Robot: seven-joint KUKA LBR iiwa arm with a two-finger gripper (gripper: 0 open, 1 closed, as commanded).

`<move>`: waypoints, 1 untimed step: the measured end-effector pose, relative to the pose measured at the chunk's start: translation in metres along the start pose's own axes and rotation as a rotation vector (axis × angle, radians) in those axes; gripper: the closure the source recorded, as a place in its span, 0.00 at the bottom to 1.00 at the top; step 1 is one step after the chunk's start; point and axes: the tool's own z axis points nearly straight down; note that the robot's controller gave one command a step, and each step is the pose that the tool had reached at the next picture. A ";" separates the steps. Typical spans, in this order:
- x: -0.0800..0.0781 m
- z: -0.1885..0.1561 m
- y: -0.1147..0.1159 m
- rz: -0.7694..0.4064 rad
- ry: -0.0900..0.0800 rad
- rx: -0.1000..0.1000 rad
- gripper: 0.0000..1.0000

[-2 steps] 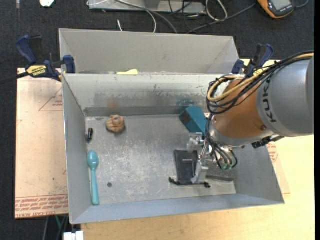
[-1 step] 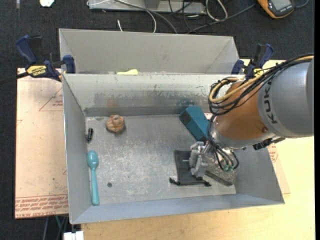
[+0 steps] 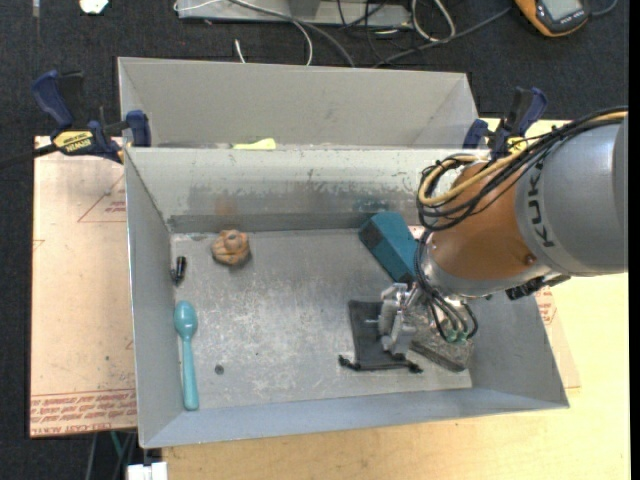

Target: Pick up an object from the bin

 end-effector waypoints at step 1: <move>-0.015 -0.068 0.002 -0.019 0.002 0.000 1.00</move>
Offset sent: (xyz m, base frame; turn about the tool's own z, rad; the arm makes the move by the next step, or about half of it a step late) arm 0.0142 -0.0134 0.1730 -0.0853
